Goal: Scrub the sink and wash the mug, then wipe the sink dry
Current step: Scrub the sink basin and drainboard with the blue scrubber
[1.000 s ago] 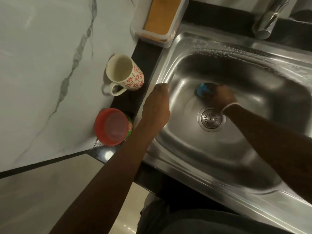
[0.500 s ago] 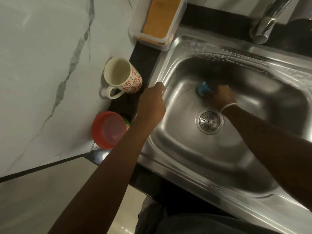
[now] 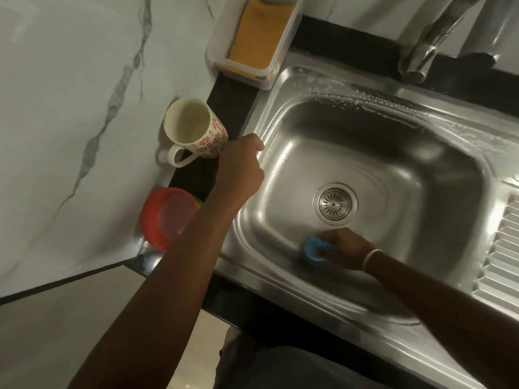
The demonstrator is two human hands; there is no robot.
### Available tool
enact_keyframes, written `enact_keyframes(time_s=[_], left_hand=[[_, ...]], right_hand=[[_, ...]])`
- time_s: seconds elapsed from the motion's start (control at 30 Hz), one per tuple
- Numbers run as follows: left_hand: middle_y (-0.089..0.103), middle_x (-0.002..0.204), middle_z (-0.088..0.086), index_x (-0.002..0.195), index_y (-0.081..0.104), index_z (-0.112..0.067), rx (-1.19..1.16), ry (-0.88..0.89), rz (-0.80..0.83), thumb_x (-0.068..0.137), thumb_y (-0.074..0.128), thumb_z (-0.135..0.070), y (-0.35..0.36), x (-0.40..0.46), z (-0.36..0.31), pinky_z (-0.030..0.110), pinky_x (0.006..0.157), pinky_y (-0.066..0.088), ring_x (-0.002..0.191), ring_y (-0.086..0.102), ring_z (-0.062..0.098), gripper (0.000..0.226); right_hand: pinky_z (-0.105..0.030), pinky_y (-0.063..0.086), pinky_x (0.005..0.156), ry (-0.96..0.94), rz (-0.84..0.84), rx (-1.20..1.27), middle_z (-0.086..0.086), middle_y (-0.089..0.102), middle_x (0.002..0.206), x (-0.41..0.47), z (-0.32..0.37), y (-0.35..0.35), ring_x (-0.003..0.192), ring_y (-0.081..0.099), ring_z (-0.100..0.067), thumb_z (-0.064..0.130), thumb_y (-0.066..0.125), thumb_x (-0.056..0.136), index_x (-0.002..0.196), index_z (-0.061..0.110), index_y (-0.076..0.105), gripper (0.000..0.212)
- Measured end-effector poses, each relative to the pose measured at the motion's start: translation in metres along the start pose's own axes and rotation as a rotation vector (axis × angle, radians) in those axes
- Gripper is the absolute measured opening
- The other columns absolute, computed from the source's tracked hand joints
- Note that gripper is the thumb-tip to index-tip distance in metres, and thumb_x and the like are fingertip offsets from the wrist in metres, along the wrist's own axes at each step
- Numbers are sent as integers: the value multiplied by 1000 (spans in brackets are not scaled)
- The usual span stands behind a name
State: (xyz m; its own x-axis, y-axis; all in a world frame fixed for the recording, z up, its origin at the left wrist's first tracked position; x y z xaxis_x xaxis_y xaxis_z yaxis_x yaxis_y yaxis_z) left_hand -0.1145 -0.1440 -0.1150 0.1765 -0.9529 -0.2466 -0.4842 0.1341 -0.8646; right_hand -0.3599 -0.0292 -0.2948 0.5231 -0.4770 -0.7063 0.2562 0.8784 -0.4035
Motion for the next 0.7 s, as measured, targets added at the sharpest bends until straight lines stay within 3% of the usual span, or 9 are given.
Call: enact_keyframes(time_s=[0.1, 0.17, 0.23, 0.3, 0.4, 0.5, 0.6, 0.7], left_hand=[[68, 105, 3, 113, 62, -14, -14, 1, 5, 76, 64, 10, 2, -1, 4, 32, 85, 55, 98, 64, 16, 44], [67, 106, 3, 113, 61, -16, -23, 8, 6, 76, 64, 9, 3, -4, 4, 33, 86, 55, 100, 63, 17, 44], [67, 107, 3, 113, 60, -16, -46, 7, 14, 76, 64, 9, 4, -6, 6, 35, 86, 54, 102, 63, 18, 44], [67, 107, 4, 112, 61, -15, -69, 2, 16, 76, 64, 8, 3, -7, 8, 36, 86, 55, 102, 63, 18, 43], [67, 108, 5, 114, 61, -14, -49, 10, 27, 77, 65, 7, 0, -7, 5, 35, 85, 55, 102, 63, 18, 42], [67, 109, 5, 114, 61, -12, -31, 23, 28, 78, 64, 7, -1, -6, 5, 32, 85, 54, 102, 63, 17, 41], [67, 110, 5, 116, 60, -13, -14, 27, 34, 80, 63, 6, 2, -4, 6, 34, 87, 54, 103, 63, 19, 41], [66, 104, 6, 122, 56, -13, 18, 30, 71, 82, 63, 4, 5, -13, 0, 33, 84, 53, 97, 62, 21, 44]], right_hand=[[-31, 52, 78, 143, 90, -61, 0, 74, 93, -21, -48, -3, 83, 68, -13, 46, 71, 84, 107, 20, 76, 35], [-22, 49, 58, 229, 126, 8, -1, 72, 75, -23, -45, 1, 60, 65, -6, 45, 69, 88, 95, 14, 77, 32], [-17, 38, 39, 274, 96, 122, -3, 63, 63, -8, -14, 6, 35, 50, -2, 38, 66, 93, 84, 9, 74, 31], [-19, 33, 34, 253, 20, 309, -10, 57, 63, 21, 33, 10, 31, 43, -6, 37, 68, 92, 79, 6, 71, 33], [-20, 32, 37, 285, -7, 677, -12, 52, 65, 53, 84, 12, 41, 40, -15, 38, 70, 89, 83, 2, 66, 37], [-19, 34, 36, 286, 48, 611, -10, 56, 64, 39, 78, 10, 38, 43, -13, 40, 69, 91, 80, 4, 67, 38], [-16, 32, 35, 359, 72, 410, -6, 57, 58, -12, 14, 4, 30, 41, -7, 40, 70, 91, 74, 11, 69, 33], [-18, 33, 35, 412, 156, 260, -8, 57, 59, -44, -26, -3, 30, 42, -8, 35, 68, 92, 87, 5, 72, 31]])
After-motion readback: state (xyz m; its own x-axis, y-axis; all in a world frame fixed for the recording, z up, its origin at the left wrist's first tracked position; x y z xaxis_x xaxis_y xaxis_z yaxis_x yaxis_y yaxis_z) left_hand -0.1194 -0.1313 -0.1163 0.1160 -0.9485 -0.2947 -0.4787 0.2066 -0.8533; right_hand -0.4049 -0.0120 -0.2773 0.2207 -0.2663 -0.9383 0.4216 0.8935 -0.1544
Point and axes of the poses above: each hand's wrist, its own x-axis towards the middle knuckle, its own y-axis out of the palm, z = x × y, the point moved 7 cm from there along x, towards the middle knuckle
